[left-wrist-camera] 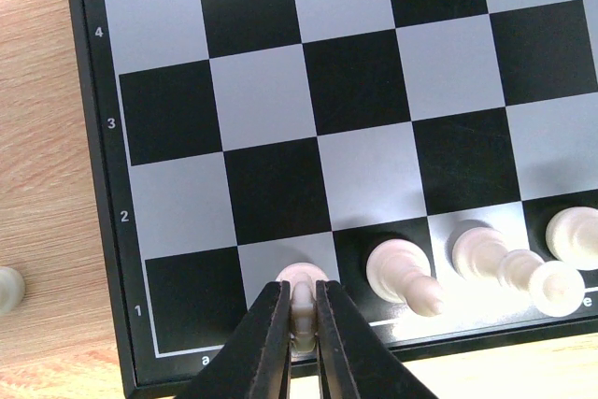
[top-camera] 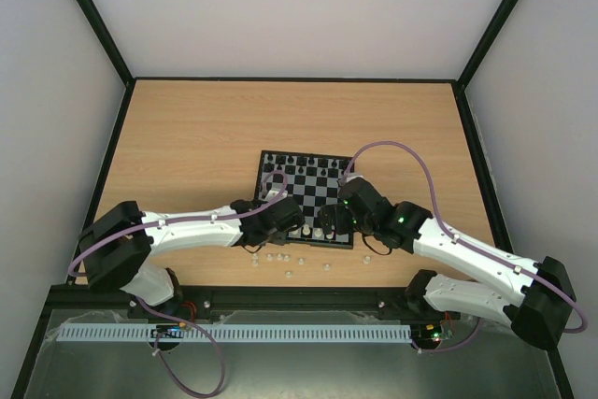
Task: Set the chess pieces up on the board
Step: Place the chess piece on the chessboard, then pick up the chess piece at the center of the board.
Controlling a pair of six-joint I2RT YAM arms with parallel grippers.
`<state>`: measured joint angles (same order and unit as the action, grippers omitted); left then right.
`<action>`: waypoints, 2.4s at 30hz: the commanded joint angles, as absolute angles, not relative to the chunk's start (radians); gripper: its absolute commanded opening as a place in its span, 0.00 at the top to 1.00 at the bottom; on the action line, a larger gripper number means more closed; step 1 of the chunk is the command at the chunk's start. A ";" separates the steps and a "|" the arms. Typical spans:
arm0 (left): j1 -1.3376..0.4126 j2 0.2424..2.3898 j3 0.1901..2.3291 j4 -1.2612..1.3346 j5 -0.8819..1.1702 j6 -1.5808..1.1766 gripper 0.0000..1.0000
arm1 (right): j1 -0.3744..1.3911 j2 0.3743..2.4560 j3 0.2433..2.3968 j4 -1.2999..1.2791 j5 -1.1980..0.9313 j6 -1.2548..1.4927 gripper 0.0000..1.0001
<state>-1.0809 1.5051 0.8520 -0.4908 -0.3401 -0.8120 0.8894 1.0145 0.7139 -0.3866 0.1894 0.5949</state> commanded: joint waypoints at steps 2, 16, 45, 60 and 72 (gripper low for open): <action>-1.073 1.509 0.866 -0.507 -0.340 -0.810 0.89 | 0.884 1.008 0.701 -0.393 0.189 0.597 0.01; -1.073 1.510 0.865 -0.516 -0.341 -0.819 0.87 | 0.884 1.008 0.698 -0.389 0.185 0.595 0.01; -1.072 1.017 0.800 -0.615 -0.443 -0.872 0.01 | 0.884 1.122 0.853 -0.578 0.211 0.666 0.01; -1.072 0.922 0.732 -0.573 -0.338 -0.776 0.01 | 0.899 1.064 0.714 -0.648 0.144 0.914 0.01; -1.062 0.945 0.701 -0.518 -0.271 -0.716 0.01 | 1.008 1.083 0.633 -0.721 0.227 1.100 0.23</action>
